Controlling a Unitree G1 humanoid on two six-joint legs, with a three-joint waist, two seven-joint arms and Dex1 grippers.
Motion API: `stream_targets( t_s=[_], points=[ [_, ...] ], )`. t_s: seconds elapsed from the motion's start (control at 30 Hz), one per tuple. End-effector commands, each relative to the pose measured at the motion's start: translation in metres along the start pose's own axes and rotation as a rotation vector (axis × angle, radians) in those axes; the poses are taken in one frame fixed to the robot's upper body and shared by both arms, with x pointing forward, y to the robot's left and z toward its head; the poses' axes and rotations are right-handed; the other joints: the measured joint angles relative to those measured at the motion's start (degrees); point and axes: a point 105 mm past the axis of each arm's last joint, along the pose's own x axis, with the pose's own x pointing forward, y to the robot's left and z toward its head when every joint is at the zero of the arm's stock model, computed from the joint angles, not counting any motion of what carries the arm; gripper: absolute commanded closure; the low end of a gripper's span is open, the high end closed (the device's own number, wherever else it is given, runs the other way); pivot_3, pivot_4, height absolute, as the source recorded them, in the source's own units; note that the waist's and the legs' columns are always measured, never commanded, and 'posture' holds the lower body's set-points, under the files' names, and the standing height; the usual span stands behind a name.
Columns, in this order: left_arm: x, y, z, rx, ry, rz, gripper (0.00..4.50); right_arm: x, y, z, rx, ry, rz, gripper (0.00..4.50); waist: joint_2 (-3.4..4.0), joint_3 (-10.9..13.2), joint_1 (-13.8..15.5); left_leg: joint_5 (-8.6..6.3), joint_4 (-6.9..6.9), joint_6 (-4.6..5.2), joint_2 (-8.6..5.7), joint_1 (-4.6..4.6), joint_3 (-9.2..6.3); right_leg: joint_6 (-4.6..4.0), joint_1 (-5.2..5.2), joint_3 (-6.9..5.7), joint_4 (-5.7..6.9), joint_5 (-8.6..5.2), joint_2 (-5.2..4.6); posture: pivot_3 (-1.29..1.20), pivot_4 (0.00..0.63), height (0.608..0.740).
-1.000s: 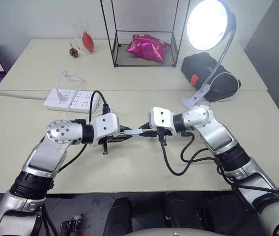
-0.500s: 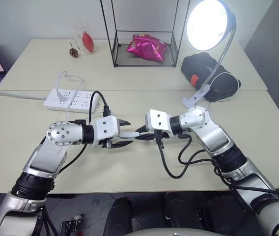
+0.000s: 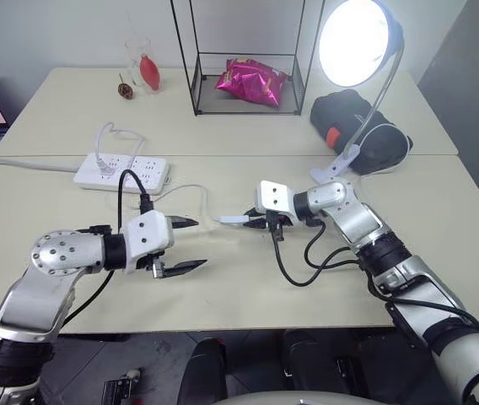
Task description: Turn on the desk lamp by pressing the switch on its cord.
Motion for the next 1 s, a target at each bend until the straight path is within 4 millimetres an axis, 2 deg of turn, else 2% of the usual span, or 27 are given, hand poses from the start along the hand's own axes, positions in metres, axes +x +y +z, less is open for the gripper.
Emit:
stream_targets(
  t_s=[0.03, 0.13, 0.17, 0.3, 0.47, 0.6, 0.7, 0.83, 1.0],
  points=[
    [-0.007, 0.004, 0.009, 0.035, -0.012, 0.038, 0.55, 0.003, -0.009, 0.000, -0.052, 0.010, -0.018, 4.13, 0.00, 0.0, 0.1, 0.00, 0.00, 0.00, 0.00, 0.00, 0.01, 0.00, 0.00, 0.00, 0.00, 0.00, 0.00, 0.00, 0.150, 0.740],
    [-0.009, 0.000, 0.007, 0.019, -0.016, 0.038, 0.55, 0.004, -0.010, -0.006, -0.037, 0.017, -0.018, 4.13, 0.00, 0.0, 0.2, 0.00, 0.01, 0.00, -0.01, 0.01, 0.02, 0.00, 0.01, 0.02, 0.00, 0.01, -0.01, 0.00, 0.150, 0.740],
    [-0.009, 0.000, 0.009, 0.014, -0.029, 0.043, 0.55, 0.003, -0.010, -0.009, -0.034, 0.021, -0.020, 3.57, 0.00, 0.0, 0.2, 0.00, 0.01, 0.00, -0.01, 0.01, 0.02, -0.01, 0.01, 0.02, 0.00, 0.01, -0.01, 0.00, 0.150, 0.740],
    [-0.012, 0.004, 0.013, -0.006, -0.071, 0.081, 0.55, -0.001, -0.009, -0.012, -0.042, 0.025, -0.007, 2.56, 0.00, 0.0, 0.2, 0.00, 0.01, 0.00, -0.01, 0.02, 0.00, -0.01, 0.02, 0.00, 0.02, 0.01, -0.01, 0.00, 0.150, 0.740],
    [-0.019, 0.011, 0.011, -0.027, -0.069, 0.136, 0.55, -0.020, -0.009, -0.005, -0.095, 0.008, -0.007, 1.53, 0.02, 0.0, 0.3, 0.00, 0.01, 0.00, -0.01, -0.01, 0.00, -0.01, 0.02, 0.01, -0.01, 0.01, -0.02, 0.00, 0.150, 0.740],
    [-0.027, 0.014, 0.004, -0.095, -0.019, 0.181, 0.55, -0.058, -0.004, 0.015, -0.117, -0.054, -0.026, 0.61, 0.04, 0.0, 0.3, 0.00, 0.00, 0.00, -0.01, -0.03, -0.01, -0.01, 0.00, 0.00, -0.01, 0.01, -0.03, 0.00, 0.150, 0.740],
    [-0.035, 0.018, 0.007, -0.120, -0.013, 0.229, 0.55, -0.087, 0.009, 0.025, -0.079, -0.100, -0.029, 0.61, 0.05, 0.0, 0.4, 0.00, -0.01, 0.00, -0.01, -0.06, -0.07, 0.00, 0.01, -0.01, -0.02, -0.01, -0.03, 0.00, 0.150, 0.740],
    [-0.043, 0.019, 0.010, -0.142, -0.007, 0.242, 0.55, -0.116, 0.024, 0.027, -0.003, -0.122, -0.066, 0.61, 0.04, 0.0, 0.5, 0.00, 0.00, 0.00, -0.02, -0.02, -0.12, -0.03, 0.06, -0.05, -0.02, -0.04, -0.03, 0.00, 0.150, 0.740],
    [-0.047, 0.020, 0.013, -0.144, 0.005, 0.243, 0.55, -0.133, 0.033, 0.029, 0.089, -0.148, -0.133, 0.61, 0.04, 0.0, 0.2, 0.00, 0.01, 0.00, -0.02, 0.03, -0.05, 0.00, 0.06, -0.01, -0.02, -0.02, -0.03, 0.00, 0.150, 0.740]
  ],
)
